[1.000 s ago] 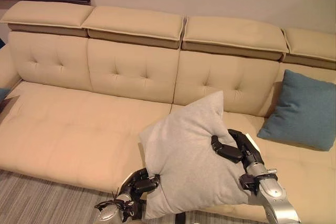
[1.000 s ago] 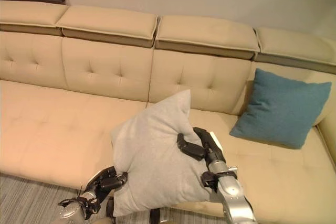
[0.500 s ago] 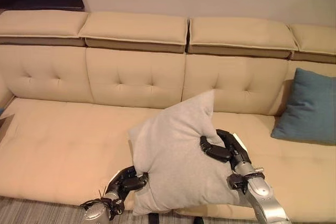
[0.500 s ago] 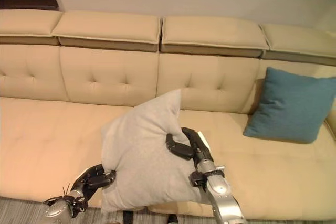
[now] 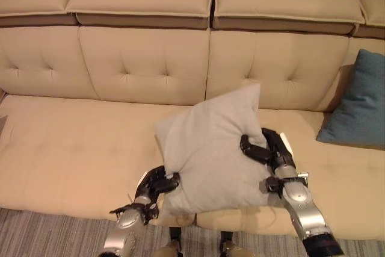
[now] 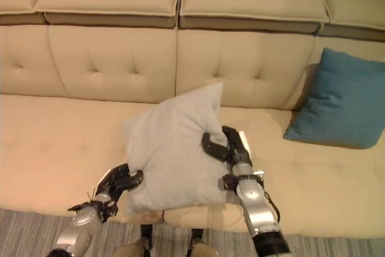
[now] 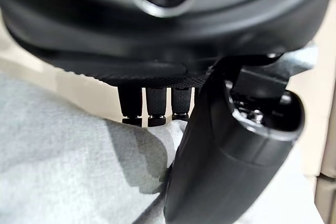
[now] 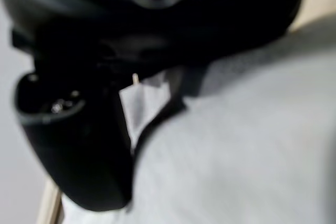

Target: Pick up all the scattered cushions and arrange them neatly on the sofa.

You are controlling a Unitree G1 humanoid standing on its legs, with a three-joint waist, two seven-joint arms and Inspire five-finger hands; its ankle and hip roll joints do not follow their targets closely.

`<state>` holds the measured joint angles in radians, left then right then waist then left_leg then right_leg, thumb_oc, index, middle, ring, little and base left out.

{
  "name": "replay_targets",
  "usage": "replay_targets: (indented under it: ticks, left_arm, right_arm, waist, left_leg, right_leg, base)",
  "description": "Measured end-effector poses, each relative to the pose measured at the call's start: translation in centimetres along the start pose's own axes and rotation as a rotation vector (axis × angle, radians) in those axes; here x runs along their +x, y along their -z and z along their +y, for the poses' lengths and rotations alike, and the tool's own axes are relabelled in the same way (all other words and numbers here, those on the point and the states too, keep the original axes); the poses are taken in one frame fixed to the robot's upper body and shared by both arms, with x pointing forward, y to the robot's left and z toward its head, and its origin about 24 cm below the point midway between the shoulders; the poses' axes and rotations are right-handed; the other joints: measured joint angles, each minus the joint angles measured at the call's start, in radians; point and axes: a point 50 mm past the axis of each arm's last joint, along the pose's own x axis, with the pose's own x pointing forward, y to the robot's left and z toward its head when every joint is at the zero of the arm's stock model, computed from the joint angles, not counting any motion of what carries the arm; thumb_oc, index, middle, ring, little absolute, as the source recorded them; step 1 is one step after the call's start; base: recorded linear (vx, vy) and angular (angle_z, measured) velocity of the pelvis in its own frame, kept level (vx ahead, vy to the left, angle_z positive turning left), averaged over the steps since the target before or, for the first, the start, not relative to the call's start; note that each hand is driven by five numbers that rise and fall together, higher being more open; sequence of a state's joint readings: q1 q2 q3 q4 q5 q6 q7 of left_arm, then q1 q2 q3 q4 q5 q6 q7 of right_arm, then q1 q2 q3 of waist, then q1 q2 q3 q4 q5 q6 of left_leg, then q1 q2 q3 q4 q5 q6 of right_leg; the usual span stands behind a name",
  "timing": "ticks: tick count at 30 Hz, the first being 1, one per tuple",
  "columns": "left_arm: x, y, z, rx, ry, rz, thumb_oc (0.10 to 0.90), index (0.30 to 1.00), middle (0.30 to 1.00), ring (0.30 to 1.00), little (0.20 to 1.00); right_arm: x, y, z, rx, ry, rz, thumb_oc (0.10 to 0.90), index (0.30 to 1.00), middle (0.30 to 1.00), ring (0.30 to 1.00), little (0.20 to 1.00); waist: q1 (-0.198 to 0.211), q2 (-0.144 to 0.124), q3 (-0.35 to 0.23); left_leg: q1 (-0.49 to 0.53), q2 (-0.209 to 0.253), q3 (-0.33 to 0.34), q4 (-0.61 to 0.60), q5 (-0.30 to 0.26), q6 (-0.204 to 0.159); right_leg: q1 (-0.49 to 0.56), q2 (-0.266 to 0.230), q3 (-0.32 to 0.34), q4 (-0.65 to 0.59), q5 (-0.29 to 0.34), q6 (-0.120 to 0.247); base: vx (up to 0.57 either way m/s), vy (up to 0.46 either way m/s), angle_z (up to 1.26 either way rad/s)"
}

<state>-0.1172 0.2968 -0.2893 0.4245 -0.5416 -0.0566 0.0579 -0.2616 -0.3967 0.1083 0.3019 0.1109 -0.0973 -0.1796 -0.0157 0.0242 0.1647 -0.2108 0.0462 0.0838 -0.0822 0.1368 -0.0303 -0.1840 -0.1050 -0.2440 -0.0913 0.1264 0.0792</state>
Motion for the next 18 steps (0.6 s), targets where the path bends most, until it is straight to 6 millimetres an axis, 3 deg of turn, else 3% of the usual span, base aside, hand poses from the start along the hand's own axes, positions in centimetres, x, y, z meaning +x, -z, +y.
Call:
replay_targets:
  ticks: [1,2,3,4,6,9,11,13,17,18]
  left_arm:
    - [0.9,-1.4,-0.5,0.019,0.006,-0.046,0.4,0.3,0.3,0.3,0.3]
    - [2.5,-5.0,-1.7,0.028,0.014,-0.165,0.4,0.3,0.3,0.3,0.3]
    - [2.6,-5.6,-1.8,0.028,0.003,-0.194,0.4,0.3,0.3,0.3,0.3]
    - [3.9,-8.3,-2.0,0.105,-0.02,-0.255,0.4,0.3,0.3,0.3,0.3]
    - [5.0,-12.0,-2.7,0.136,-0.04,-0.354,0.4,0.3,0.3,0.3,0.3]
    - [5.7,-17.4,-3.0,0.204,-0.102,-0.497,0.4,0.3,0.3,0.3,0.3]
    - [6.0,-19.6,-3.6,0.236,-0.138,-0.556,0.4,0.3,0.3,0.3,0.3]
    - [6.3,-23.2,-5.0,0.363,-0.206,-0.659,0.4,0.3,0.3,0.3,0.3]
    - [5.9,-27.2,-6.6,0.421,-0.266,-0.777,0.4,0.3,0.3,0.3,0.3]
    - [5.8,-28.2,-6.8,0.437,-0.29,-0.798,0.632,0.648,0.648,0.648,0.648]
  right_arm:
    - [1.1,-1.1,-0.3,-0.009,0.028,-0.036,0.4,0.3,0.3,0.3,0.3]
    - [3.1,-3.9,-1.4,-0.018,0.095,-0.123,0.4,0.3,0.3,0.3,0.3]
    - [3.4,-4.3,-1.1,-0.008,0.108,-0.139,0.4,0.3,0.3,0.3,0.3]
    - [5.1,-6.2,-1.2,-0.043,0.137,-0.188,0.4,0.3,0.3,0.3,0.3]
    - [6.6,-9.3,-1.7,-0.057,0.175,-0.272,0.4,0.3,0.3,0.3,0.3]
    - [8.1,-13.0,-1.9,-0.065,0.261,-0.364,0.4,0.3,0.3,0.3,0.3]
    - [8.6,-14.7,-1.9,-0.088,0.298,-0.408,0.4,0.3,0.3,0.3,0.3]
    - [9.4,-17.2,-2.8,-0.188,0.406,-0.481,0.4,0.3,0.3,0.3,0.3]
    - [9.9,-19.6,-3.4,-0.236,0.512,-0.545,0.4,0.3,0.3,0.3,0.3]
    - [10.1,-20.3,-3.5,-0.257,0.532,-0.557,0.422,0.333,0.333,0.333,0.333]
  waist:
    - [0.0,0.005,0.003]
    - [0.003,0.026,0.022]
    - [0.004,0.029,0.023]
    - [0.003,0.034,0.028]
    - [0.003,0.053,0.038]
    - [0.006,0.054,0.038]
    - [0.008,0.054,0.039]
    - [0.017,0.057,0.05]
    - [0.02,0.063,0.075]
    - [0.02,0.071,0.086]
  left_leg:
    - [-0.029,0.001,-0.008,0.004,0.005,-0.003]
    - [-0.067,0.002,-0.015,-0.002,0.02,-0.001]
    - [-0.067,0.0,-0.014,0.0,0.025,-0.001]
    - [-0.106,-0.002,-0.023,0.024,0.026,-0.002]
    - [-0.15,0.002,-0.036,0.019,0.03,-0.007]
    - [-0.209,0.004,-0.04,0.006,0.053,-0.007]
    - [-0.235,0.004,-0.04,0.005,0.057,-0.009]
    - [-0.268,0.0,-0.043,0.006,0.063,-0.009]
    - [-0.304,0.0,-0.044,0.005,0.064,-0.009]
    - [-0.311,0.002,-0.046,0.005,0.064,-0.008]
  right_leg:
    - [-0.025,0.001,-0.002,0.0,0.005,-0.006]
    - [-0.059,0.002,-0.012,0.0,0.017,-0.012]
    - [-0.059,0.0,-0.013,0.003,0.017,-0.012]
    - [-0.093,0.0,-0.011,0.015,0.014,-0.011]
    - [-0.135,0.005,-0.017,0.016,0.021,-0.016]
    - [-0.199,0.007,-0.024,0.017,0.031,-0.021]
    - [-0.225,0.008,-0.025,0.02,0.032,-0.021]
    - [-0.257,0.0,-0.026,0.021,0.032,-0.021]
    - [-0.297,-0.004,-0.023,0.036,0.032,-0.021]
    - [-0.313,-0.004,-0.019,0.053,0.032,-0.021]
  base:
    - [-0.16,-0.023,0.17]
    - [-0.18,-0.026,0.14]
    - [-0.22,-0.032,0.1]
    - [-0.09,-0.011,0.05]
    - [-0.08,-0.01,0.08]
    - [-0.07,-0.006,0.05]
    - [-0.07,0.009,0.05]
    - [-0.05,0.013,0.05]
    - [-0.04,0.023,0.01]
    - [-0.05,0.012,-0.06]
